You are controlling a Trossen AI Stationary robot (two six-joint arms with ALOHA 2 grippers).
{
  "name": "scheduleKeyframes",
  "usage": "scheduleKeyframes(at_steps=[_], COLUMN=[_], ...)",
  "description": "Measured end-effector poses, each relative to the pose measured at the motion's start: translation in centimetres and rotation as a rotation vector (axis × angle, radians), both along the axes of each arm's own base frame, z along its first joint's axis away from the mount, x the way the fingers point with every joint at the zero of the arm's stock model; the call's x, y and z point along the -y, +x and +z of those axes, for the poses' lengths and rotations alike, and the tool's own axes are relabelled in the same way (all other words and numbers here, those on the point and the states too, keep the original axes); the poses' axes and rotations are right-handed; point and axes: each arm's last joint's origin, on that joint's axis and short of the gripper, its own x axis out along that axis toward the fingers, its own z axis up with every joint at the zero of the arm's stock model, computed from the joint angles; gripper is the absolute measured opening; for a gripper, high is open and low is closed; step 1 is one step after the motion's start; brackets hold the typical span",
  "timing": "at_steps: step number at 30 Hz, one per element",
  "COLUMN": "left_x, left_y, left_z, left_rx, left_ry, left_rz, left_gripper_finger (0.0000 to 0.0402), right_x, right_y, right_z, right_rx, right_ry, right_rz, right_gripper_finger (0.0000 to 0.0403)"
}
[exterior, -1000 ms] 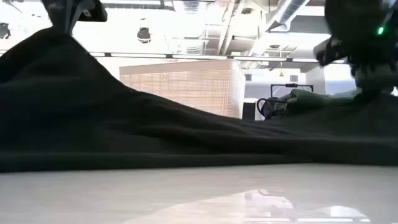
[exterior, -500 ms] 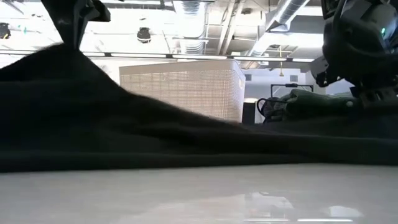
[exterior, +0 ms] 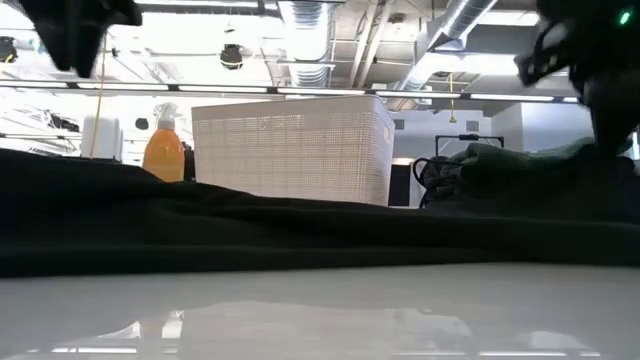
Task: Fold laundry
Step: Fold the black shirt
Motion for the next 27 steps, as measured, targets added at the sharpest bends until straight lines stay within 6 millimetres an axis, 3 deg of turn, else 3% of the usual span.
scheduleKeyframes(at_steps=[5,10,17,27], left_x=[2.9,4.2,3.5,3.3], left_y=[-2.6,-4.2,-5.6,-6.0], left_z=[-1.5,-3.6,-8.5,-9.2], left_rx=[0.238,0.506,0.461,0.437], left_ry=[-0.060,-0.094,-0.115,-0.122], left_rz=[-0.004,0.074,0.262,0.352], left_gripper_finger=[0.0130,0.0130,0.0130,0.0130], right_x=[-1.7,-3.8,-6.5,-6.9], right_y=[-0.6,0.0,1.4,1.7], right_z=[2.6,5.1,6.7,6.9], right_rx=[0.210,0.486,0.755,0.794], right_ry=[0.088,0.153,0.203,0.228], right_rz=[0.091,0.269,0.448,0.474], right_gripper_finger=[0.0158,0.0150,0.0140,0.0127])
